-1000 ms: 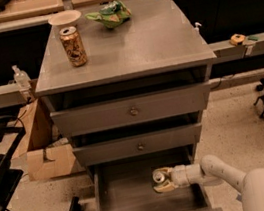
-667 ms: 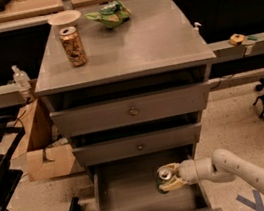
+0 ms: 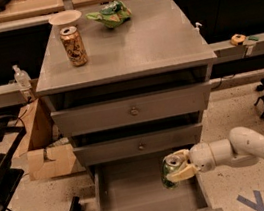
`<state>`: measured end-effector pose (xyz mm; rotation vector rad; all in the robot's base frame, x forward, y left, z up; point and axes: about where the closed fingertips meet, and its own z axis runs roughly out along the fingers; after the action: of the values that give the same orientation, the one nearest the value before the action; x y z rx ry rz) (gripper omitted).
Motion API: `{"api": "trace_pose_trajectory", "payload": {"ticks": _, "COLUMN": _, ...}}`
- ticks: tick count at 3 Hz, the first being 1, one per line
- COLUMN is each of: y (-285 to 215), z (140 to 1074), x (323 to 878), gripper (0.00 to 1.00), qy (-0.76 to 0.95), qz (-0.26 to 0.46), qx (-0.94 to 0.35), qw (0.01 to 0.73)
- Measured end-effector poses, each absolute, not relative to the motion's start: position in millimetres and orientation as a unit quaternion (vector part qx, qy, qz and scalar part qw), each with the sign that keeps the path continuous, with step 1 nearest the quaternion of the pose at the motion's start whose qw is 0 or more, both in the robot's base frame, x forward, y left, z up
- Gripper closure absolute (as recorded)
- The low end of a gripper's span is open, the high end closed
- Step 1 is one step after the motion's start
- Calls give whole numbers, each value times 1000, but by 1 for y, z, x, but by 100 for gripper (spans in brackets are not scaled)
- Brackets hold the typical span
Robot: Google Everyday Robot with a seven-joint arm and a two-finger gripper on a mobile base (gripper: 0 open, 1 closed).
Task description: Pick green can from bottom drawer and place on counter
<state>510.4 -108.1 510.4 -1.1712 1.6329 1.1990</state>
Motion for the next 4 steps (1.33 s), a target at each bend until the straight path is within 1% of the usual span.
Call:
{"api": "trace_pose_trajectory", "payload": {"ticks": 1, "y": -121, "z": 593, "x": 515, "gripper": 100, "qy": 657, "qz": 457, "qx": -447, "qw": 400}}
{"api": "trace_pose_trajectory", "payload": {"ticks": 2, "y": -140, "z": 663, "x": 519, "gripper": 100, "qy": 666, "qz": 421, "qx": -434, "qw": 437}}
{"api": "trace_pose_trajectory", "payload": {"ticks": 3, "y": -177, "z": 725, "x": 509, "gripper": 100, "qy": 669, "qz": 375, "qx": -413, "qw": 490}}
{"api": "trace_pose_trajectory", "payload": {"ticks": 4, "y": -177, "z": 725, "x": 509, "gripper": 100, "qy": 669, "qz": 375, "qx": -413, "qw": 490}}
